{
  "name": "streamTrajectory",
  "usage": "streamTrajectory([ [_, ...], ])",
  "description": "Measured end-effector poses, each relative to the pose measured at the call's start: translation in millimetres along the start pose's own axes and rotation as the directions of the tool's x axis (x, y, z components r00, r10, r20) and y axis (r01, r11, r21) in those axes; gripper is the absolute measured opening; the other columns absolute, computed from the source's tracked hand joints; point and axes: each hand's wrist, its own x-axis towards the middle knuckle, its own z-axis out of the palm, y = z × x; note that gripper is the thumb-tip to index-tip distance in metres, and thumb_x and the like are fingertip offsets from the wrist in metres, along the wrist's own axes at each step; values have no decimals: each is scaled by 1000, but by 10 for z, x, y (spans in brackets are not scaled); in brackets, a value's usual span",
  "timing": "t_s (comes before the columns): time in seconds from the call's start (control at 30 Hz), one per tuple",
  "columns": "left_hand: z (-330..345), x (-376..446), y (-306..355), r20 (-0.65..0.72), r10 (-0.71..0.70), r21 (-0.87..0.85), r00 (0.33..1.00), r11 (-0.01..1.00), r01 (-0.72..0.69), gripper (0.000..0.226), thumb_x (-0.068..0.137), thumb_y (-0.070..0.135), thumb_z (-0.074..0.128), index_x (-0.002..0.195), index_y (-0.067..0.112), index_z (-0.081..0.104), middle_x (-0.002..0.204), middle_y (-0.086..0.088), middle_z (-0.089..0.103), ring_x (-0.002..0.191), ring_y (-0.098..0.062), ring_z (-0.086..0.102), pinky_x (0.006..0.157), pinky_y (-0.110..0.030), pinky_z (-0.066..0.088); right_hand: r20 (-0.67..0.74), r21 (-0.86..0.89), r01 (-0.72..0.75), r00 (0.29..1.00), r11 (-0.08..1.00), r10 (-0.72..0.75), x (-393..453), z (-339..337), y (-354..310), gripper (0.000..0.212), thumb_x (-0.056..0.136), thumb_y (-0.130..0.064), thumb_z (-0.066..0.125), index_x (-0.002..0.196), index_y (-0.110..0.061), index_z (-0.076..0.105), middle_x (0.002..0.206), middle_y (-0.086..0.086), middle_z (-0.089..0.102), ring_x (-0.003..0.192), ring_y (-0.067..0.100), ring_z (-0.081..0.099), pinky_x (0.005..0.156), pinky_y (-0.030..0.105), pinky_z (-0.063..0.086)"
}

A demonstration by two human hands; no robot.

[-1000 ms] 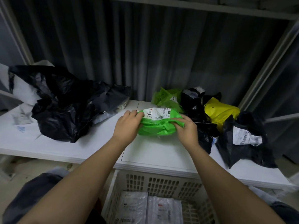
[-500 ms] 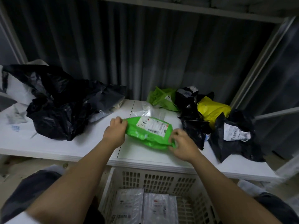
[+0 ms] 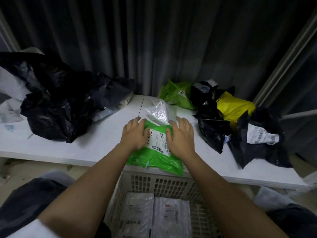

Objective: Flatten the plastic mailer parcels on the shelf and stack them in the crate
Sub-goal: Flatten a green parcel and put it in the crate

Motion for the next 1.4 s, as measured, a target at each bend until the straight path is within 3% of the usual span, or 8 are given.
streamTrajectory([
  [0.17,233,183,-9,194,-71,7,978,997,71,54,103,43,15,154,26,7,161,0,-3,148,-23,-6,118,-47,-1,376,-128,-119,913,985,160,147,217,-95,59,100,-52,18,153,-28,10,161,5,-2,146,33,-12,116,53,-11],
  [0.43,543,93,-63,338,-130,-35,932,988,150,57,99,55,13,149,41,-10,160,-3,-15,146,-32,-12,113,-63,0,365,-186,-51,924,981,117,-4,450,129,62,97,-58,22,152,-35,8,161,5,-2,145,34,-14,113,56,-14],
  [0.67,581,60,63,473,-233,138,850,972,190,63,96,60,13,147,40,-18,157,-7,-23,143,-38,-20,109,-69,0,382,-289,-56,909,956,169,43,409,-1,65,96,-56,19,153,-27,9,160,13,-4,144,39,-16,109,61,-19],
  [0.8,528,91,116,367,-173,254,914,964,81,61,99,53,10,152,29,-7,158,-8,-19,145,-35,-18,113,-62,-5,392,-290,-43,906,956,159,15,482,4,59,99,-51,10,153,-30,1,161,8,-8,145,35,-16,110,60,-18],
  [0.97,606,106,-10,306,23,189,952,978,-84,55,102,44,11,151,31,-13,158,-1,-22,145,-24,-19,118,-49,-8,394,-249,-39,909,968,138,-79,545,71,57,100,-50,13,153,-32,2,161,4,-4,147,31,-12,109,58,-20],
  [1.07,725,67,-33,311,32,159,950,984,-85,55,102,43,9,150,31,-15,158,0,-21,145,-23,-19,117,-48,-9,420,-221,-45,897,974,137,-96,547,108,57,99,-49,8,153,-33,3,161,4,-6,147,28,-11,109,57,-21],
  [1.2,837,3,-45,298,20,168,954,983,-73,55,102,42,8,150,29,-16,158,-2,-21,145,-23,-20,115,-48,-11,361,-230,-55,922,972,138,-153,603,127,81,77,-53,-17,153,-33,0,160,4,-11,146,31,-16,107,56,-25],
  [1.4,912,-46,-85,281,7,209,960,976,-69,55,101,46,7,148,33,-19,156,-1,-25,142,-25,-26,109,-54,-20,349,-219,-106,920,970,179,-266,766,171,83,71,-55,-19,151,-38,-4,160,2,-14,145,32,-17,108,54,-24],
])
